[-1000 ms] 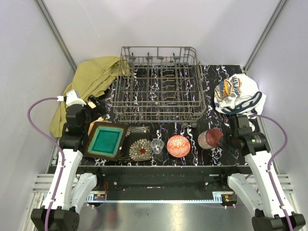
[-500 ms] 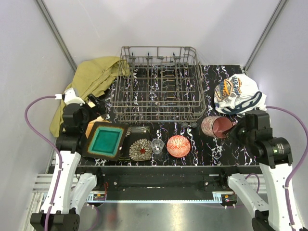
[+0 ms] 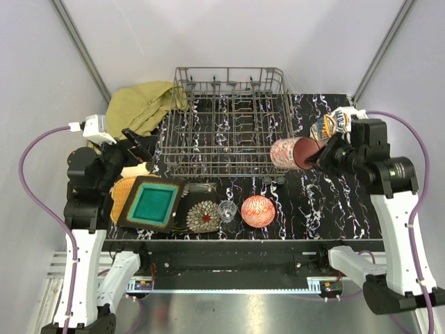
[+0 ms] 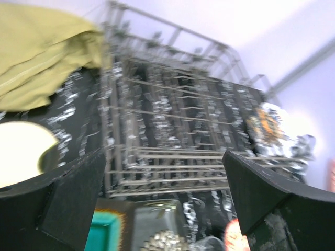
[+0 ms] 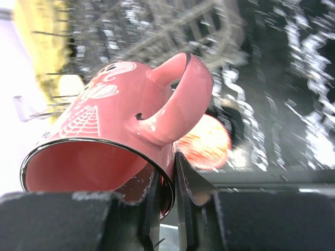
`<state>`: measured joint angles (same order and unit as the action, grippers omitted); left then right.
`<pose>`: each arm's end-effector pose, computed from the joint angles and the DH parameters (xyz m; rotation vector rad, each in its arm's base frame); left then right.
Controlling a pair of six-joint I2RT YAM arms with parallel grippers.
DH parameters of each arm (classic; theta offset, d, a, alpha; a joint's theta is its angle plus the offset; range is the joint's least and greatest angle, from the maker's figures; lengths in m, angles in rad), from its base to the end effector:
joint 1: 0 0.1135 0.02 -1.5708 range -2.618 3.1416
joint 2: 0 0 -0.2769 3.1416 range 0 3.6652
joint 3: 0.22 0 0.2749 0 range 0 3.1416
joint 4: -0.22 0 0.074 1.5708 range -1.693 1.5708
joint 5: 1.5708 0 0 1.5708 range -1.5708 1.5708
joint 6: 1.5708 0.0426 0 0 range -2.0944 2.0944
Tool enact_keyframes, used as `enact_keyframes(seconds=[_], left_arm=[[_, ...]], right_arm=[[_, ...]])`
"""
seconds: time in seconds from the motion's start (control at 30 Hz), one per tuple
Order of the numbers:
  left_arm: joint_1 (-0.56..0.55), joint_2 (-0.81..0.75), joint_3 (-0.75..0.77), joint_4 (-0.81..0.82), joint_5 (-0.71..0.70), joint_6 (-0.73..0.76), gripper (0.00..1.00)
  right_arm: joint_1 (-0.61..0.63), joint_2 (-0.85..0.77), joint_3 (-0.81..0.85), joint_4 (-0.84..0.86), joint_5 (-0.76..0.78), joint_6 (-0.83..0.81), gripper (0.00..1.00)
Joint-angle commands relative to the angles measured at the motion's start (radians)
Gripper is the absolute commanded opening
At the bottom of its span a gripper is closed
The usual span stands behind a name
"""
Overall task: Load the mixed dishes into the dish rack
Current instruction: Grab a cup with the right arm
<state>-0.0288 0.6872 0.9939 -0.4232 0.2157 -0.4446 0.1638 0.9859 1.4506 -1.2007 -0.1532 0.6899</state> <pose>0.1581 -0.0137 0.4139 -0.1912 1.7025 -0.5353 0.1628 0.0335 0.4403 0.5392 2.3129 0.6016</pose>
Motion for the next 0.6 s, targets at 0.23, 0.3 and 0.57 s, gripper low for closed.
enact_keyframes(seconds=[0.23,0.3,0.57], left_arm=[[0.004,0.092,0.014,0.31,0.352,-0.241,0.99],[0.003,0.112,-0.017,0.389,0.411,-0.333,0.99],[-0.031,0.261,-0.032,0.685,0.472,-0.566,0.99]], right_arm=[[0.006,0.103,0.11,0.475,-0.437,0.045,0.0],[0.006,0.129,0.102,0.533,-0.473,0.059,0.0],[0.006,0.217,0.064,0.745,-0.549,0.134,0.0]])
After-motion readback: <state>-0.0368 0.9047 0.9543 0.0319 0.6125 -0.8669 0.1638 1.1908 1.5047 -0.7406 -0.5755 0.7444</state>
